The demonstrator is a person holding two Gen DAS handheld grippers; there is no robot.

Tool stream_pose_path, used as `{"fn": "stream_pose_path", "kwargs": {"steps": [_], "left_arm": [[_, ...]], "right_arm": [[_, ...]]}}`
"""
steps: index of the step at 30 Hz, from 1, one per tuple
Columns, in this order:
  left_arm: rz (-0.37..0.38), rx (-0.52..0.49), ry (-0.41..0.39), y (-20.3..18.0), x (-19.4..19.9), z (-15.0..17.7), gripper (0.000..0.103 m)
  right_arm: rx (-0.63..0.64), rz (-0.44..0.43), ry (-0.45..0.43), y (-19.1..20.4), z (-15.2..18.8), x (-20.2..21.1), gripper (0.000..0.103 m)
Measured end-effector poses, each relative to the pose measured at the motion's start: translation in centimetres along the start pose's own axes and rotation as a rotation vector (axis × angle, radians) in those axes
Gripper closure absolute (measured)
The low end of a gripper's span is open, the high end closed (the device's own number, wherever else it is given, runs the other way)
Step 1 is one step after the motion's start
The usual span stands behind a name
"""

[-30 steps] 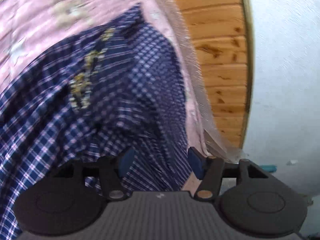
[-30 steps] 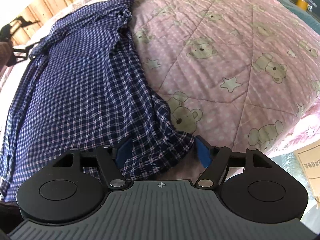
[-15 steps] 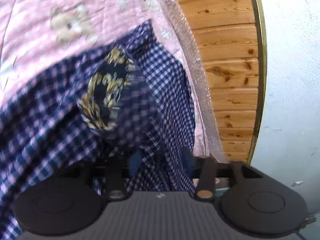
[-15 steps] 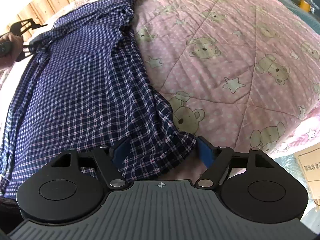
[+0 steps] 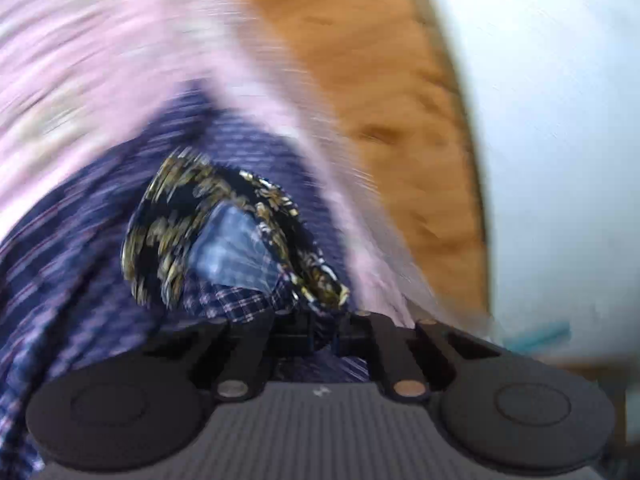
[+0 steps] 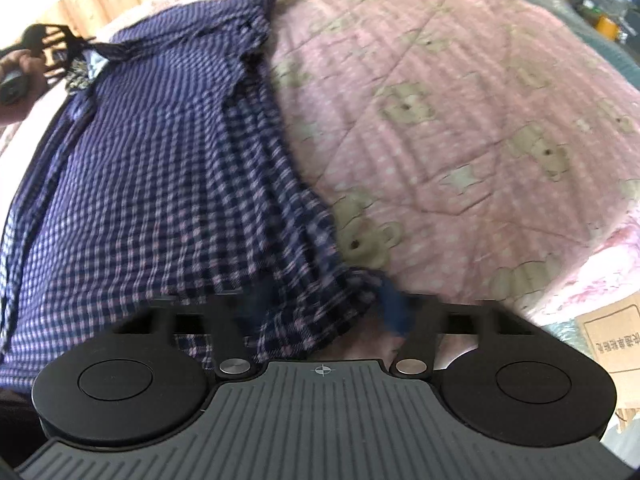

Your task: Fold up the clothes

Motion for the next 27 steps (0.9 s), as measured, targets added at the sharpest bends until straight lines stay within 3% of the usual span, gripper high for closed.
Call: {"fn": "stream_pose_path", "kwargs": {"steps": [2,6,8,12,17,23,27], "left_arm": [[0.073,-0.067,-0.007,-3.0,0.7,-1.4,0.097],[0.189,-0.149,-0.106,-7.5,3.7,-5.6,0.097],[0.202,-0.168,-0.173,-8.1,5.9,-7.8,0.097],[0.134,-0.202,-0.245,-5.8,9.0,-10.2,0.097],[0.018,-0.183,-0.202,-0.9,7.8,-10.8,0.097],[0.056,-0.211,-0.344,-3.3,9.8,-12.9,0.097],[-0.017,-0.313,-0.274,-2.9,9.1,-12.2,0.097]], "right_arm": [[-0.004,-0.017,-0.003,-0.1,-0.3,0.4,0.092],[0.088,-0.075,-0.04,1.7,-1.1,2.2,0.095],[0.154,-0.109,-0.066,2.9,-1.5,3.4,0.095],[0.282,-0.161,-0.076,5.9,-0.9,4.8,0.096],[0.322,-0.247,-0.027,8.4,1.1,4.7,0.096],[0.43,-0.305,0.037,10.8,2.4,3.9,0.097],[0.469,-0.305,0.085,11.4,4.0,2.9,0.097]]}}
Point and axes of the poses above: each gripper's, at about its wrist camera, not at the fingertips, and x roughly against the way its jaws point, y to its left, z to its underside, the point moved 5 cm from there along -x, roughly the way its jaws point, and after that the axes turned 15 degrees about -y, right-handed, at the moved point
